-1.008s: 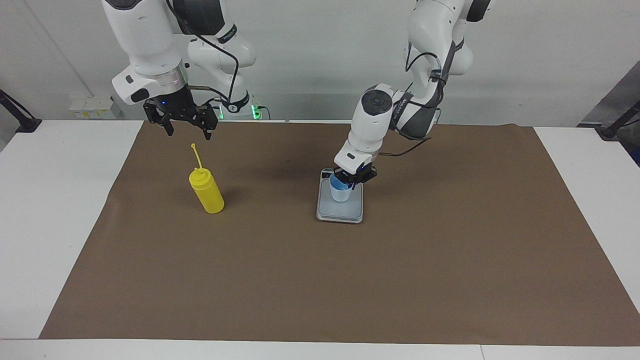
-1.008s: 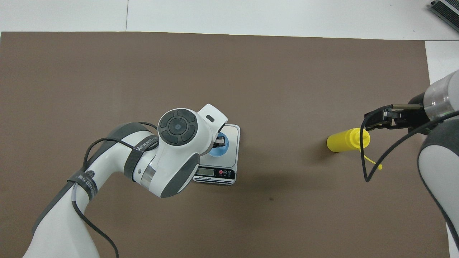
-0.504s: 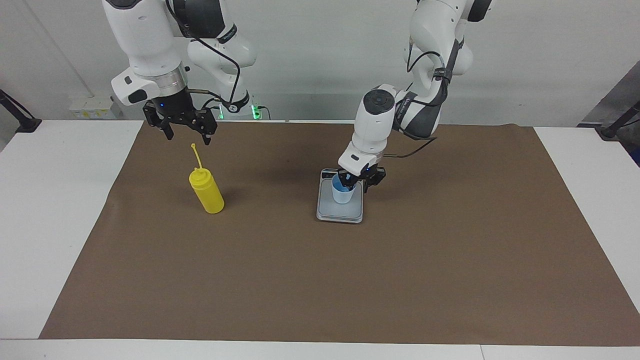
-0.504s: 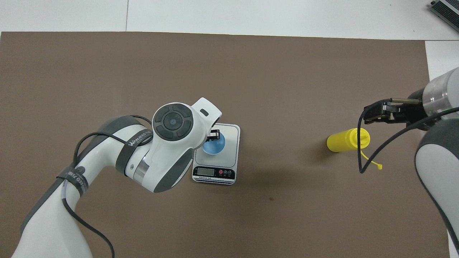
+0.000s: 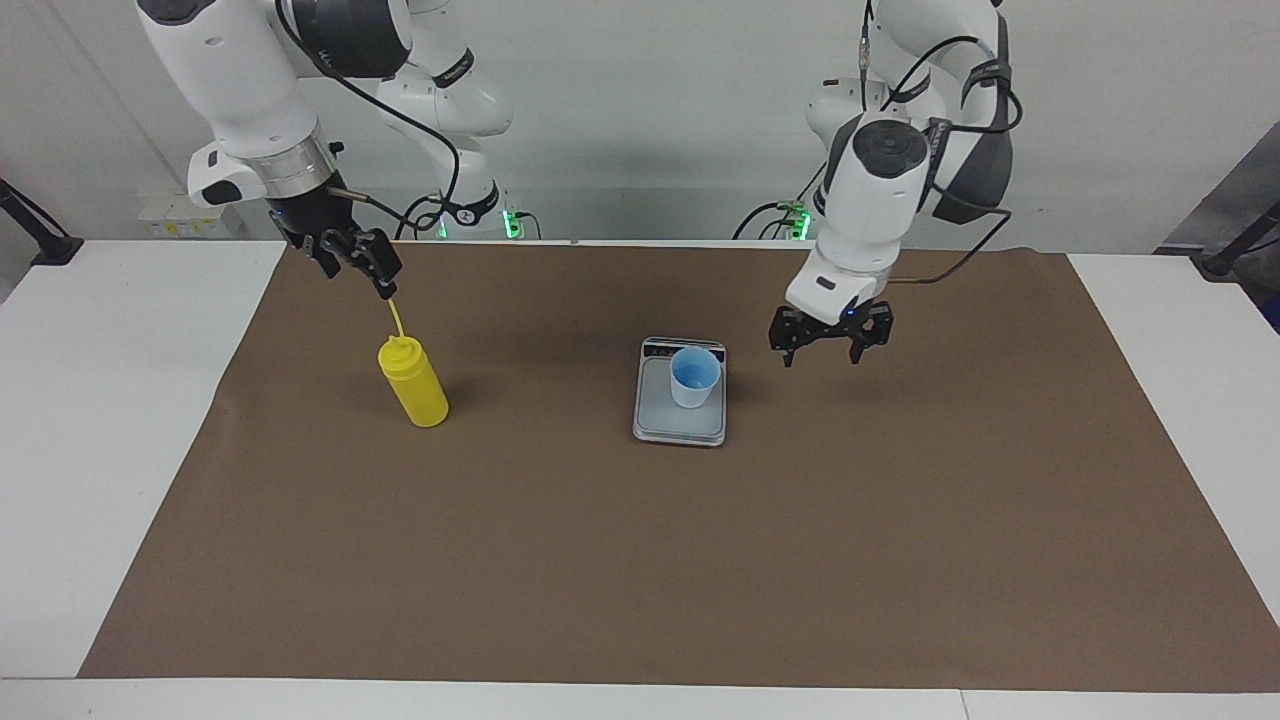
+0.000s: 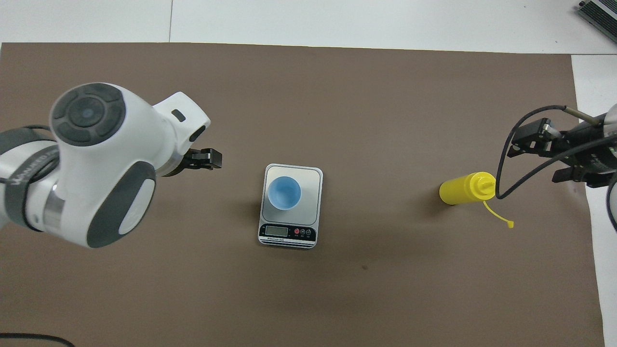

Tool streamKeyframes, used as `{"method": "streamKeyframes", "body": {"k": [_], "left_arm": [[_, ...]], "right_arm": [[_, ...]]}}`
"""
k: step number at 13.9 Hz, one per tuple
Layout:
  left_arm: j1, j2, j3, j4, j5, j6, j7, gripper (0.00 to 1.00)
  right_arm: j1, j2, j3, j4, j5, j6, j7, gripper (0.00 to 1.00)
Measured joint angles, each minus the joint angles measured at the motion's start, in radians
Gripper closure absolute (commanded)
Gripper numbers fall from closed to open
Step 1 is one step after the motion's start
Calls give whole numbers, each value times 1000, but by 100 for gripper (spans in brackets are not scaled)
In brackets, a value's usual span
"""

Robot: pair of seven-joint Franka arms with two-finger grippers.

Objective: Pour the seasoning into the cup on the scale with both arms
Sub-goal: 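Release the cup on the scale and withdraw the left gripper, then open the right gripper and grasp the yellow bottle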

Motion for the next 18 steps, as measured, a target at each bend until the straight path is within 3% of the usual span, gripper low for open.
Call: {"method": "streamKeyframes", "body": {"k": [6, 10, 18], "left_arm": [[173, -123, 9, 44, -34, -177, 232, 0], [214, -124, 12, 188, -45, -320, 331, 0], [263, -112, 29, 197, -115, -325, 341, 0]], "right_arm": [[-69, 84, -1, -1, 81, 24, 128, 0], [-143, 164, -3, 4, 109, 22, 210, 0], [-187, 324, -4, 3, 194, 53, 382, 0]]}}
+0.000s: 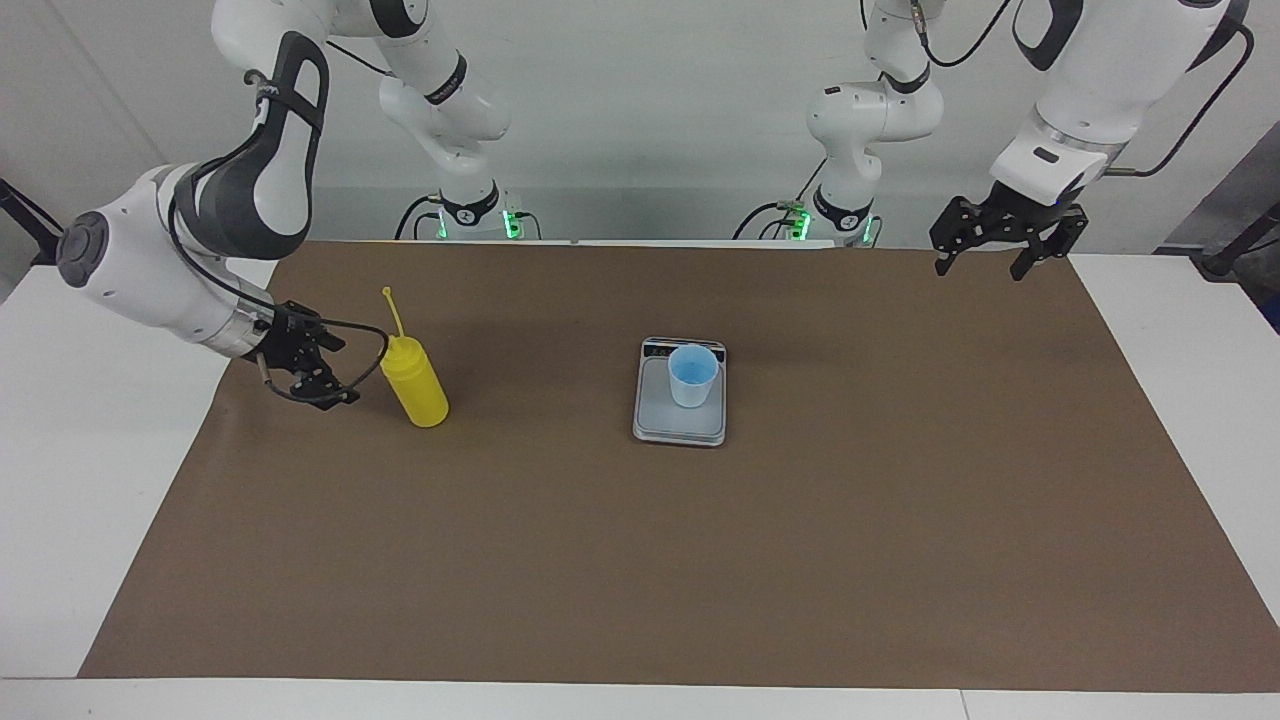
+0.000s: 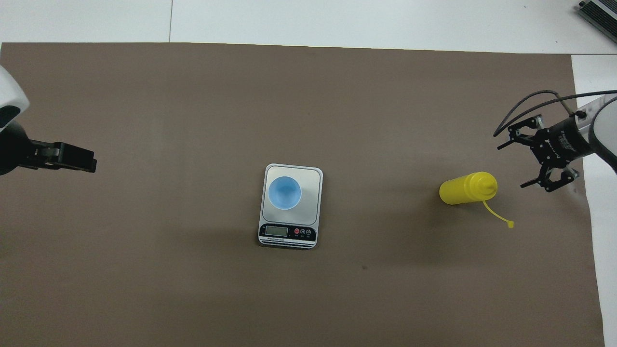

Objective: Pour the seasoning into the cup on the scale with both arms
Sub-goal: 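Open the right gripper and grasp the yellow bottle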

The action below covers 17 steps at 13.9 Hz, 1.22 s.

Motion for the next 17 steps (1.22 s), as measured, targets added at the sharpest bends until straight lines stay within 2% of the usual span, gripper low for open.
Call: {"method": "streamKeyframes", "body": {"k": [3, 8, 12, 13, 14, 15, 16, 17], "left_arm": [[15, 0, 1, 5, -3, -14, 7, 0], [14, 0, -17, 34, -2, -41, 7, 0], [15, 0, -13, 33, -1, -50, 7, 0], [16, 0, -10, 33, -1, -51, 7, 0], [16, 0, -8, 33, -1, -51, 7, 0], [16, 0, -7, 33, -1, -51, 7, 0], [16, 0, -7, 33, -1, -51, 7, 0], [16, 0, -7, 33, -1, -51, 7, 0]], "right_arm": [[-8, 21, 0, -47, 33, 55, 15, 0], [-20, 20, 3, -191, 120, 171, 14, 3], [-2, -2, 8, -269, 201, 202, 14, 4], [7, -12, 8, -286, 216, 202, 14, 11], [13, -22, 9, -305, 239, 203, 14, 32], [17, -31, 9, -323, 260, 204, 14, 68], [23, -39, 9, -337, 274, 205, 14, 100], [36, -45, 9, -344, 278, 205, 14, 100]]}}
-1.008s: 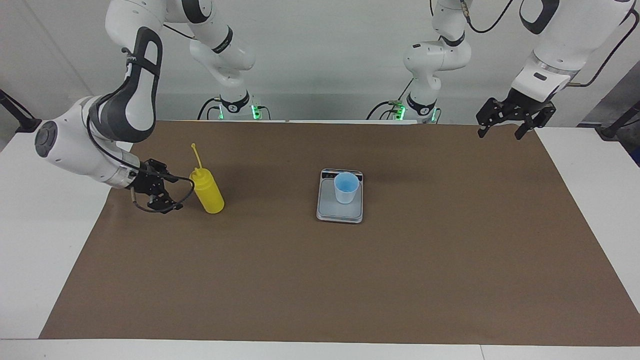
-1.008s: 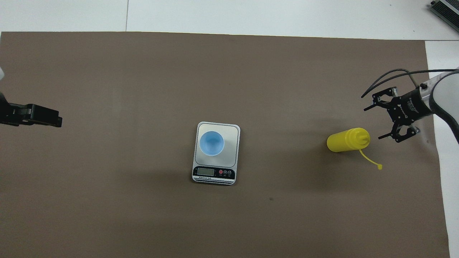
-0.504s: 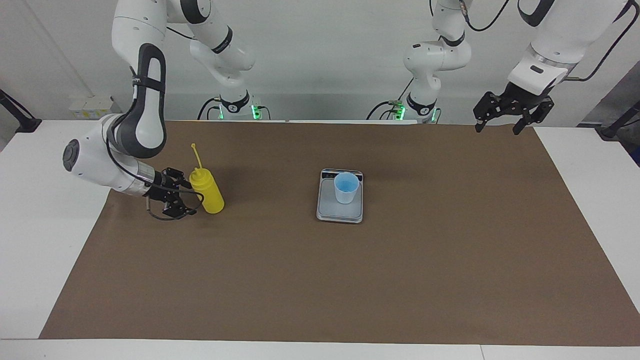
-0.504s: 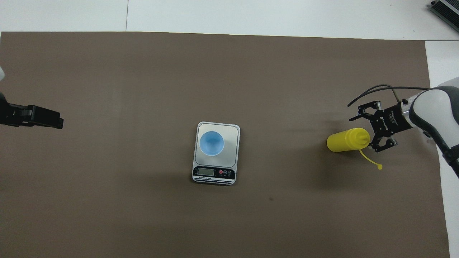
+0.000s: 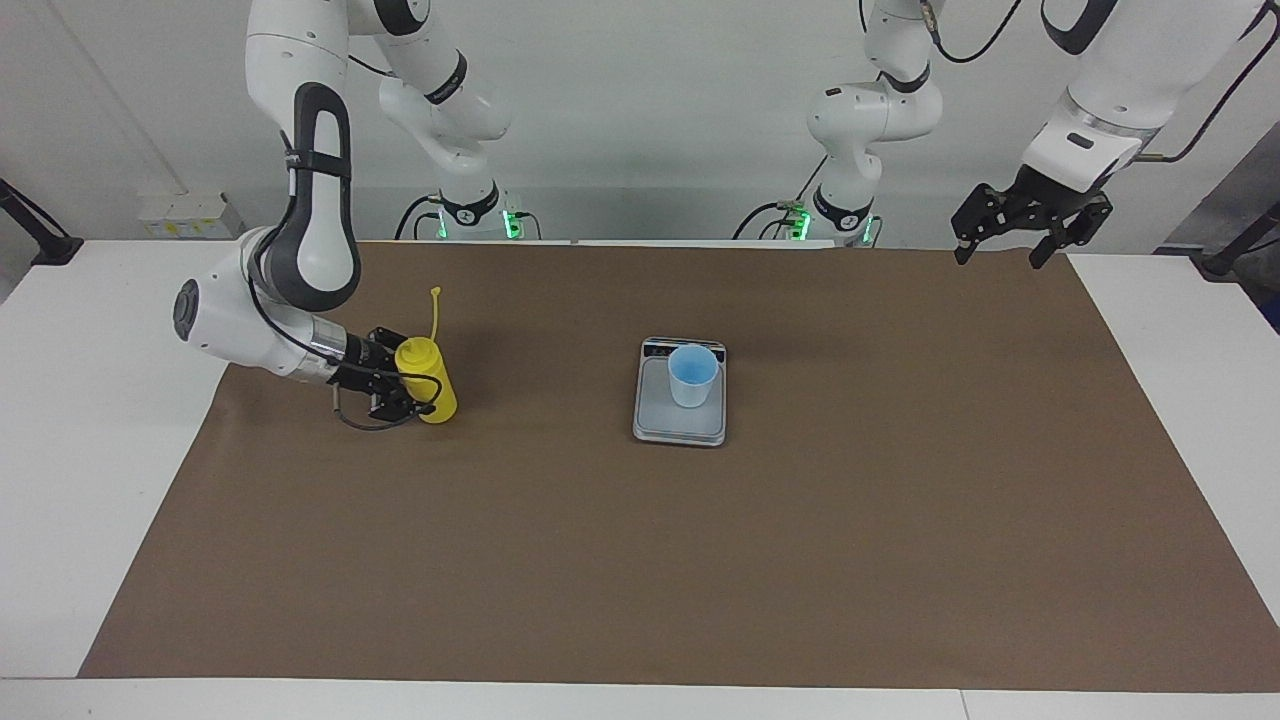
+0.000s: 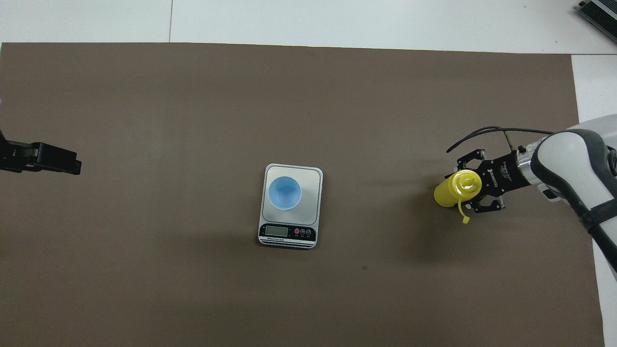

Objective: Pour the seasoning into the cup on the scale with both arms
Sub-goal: 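Open the right gripper and grasp the yellow bottle, then lift the yellow bottle with the right gripper over the cup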

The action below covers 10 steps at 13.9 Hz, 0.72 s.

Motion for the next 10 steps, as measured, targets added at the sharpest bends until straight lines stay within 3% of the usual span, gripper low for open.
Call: {"method": "streamKeyframes", "body": {"k": [7, 10], "left_arm": [[0, 0, -2, 0, 0, 0, 0, 0], [0, 0, -1, 0, 14, 0, 0, 0]], "right_arm": [[175, -27, 1, -10, -3, 135, 189, 100], [307, -42, 3, -7, -163, 204, 374, 100]]}}
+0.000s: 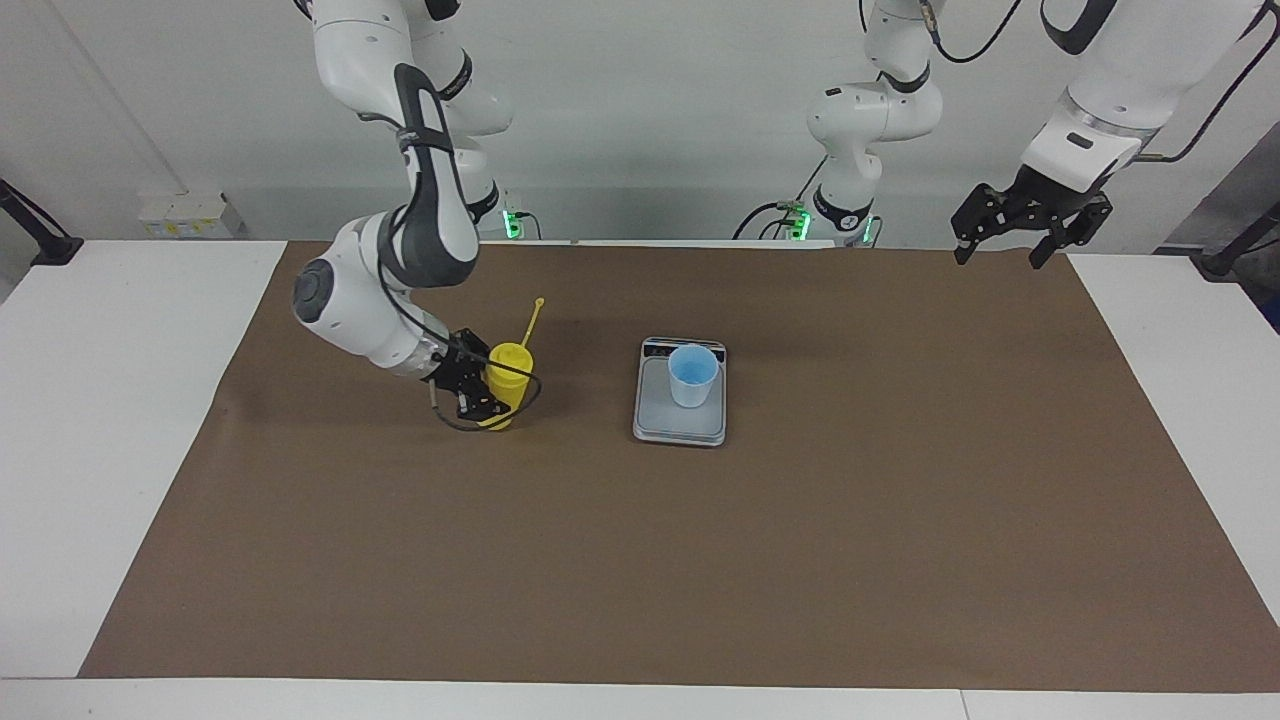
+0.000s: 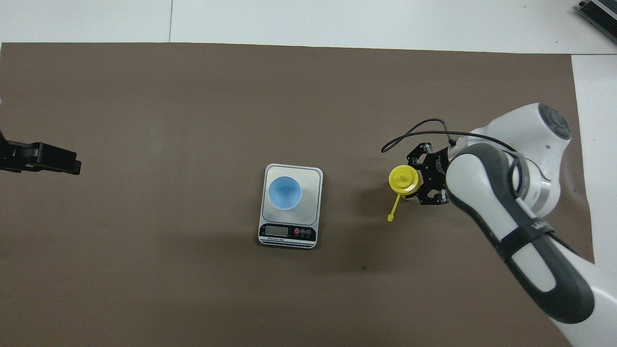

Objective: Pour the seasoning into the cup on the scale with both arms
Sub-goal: 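Lift the yellow bottle with the right gripper over the cup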

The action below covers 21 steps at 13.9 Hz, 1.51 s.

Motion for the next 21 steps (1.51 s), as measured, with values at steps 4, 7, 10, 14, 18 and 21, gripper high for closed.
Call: {"method": "streamKeyframes", "body": {"k": [4, 7, 10, 14, 18, 21], "left_arm": [[-1, 0, -5, 0, 18, 0, 0, 0], [-1, 0, -6, 0, 18, 0, 0, 0], [0, 0, -3, 0, 19, 0, 0, 0], [1, 0, 2, 0, 19, 0, 0, 0], [1, 0, 2, 0, 19, 0, 0, 0], [1, 0, 2, 0, 19, 0, 0, 0]], "right_arm": [[153, -2, 2, 33, -213, 29, 230, 100], [236, 7, 2, 118, -372, -30, 391, 100], [292, 89, 2, 345, -493, -229, 513, 100], [395, 249, 2, 579, -685, -419, 586, 100], [486, 316, 2, 633, -870, -477, 606, 100], [522, 326, 2, 636, -945, -488, 607, 100]]}}
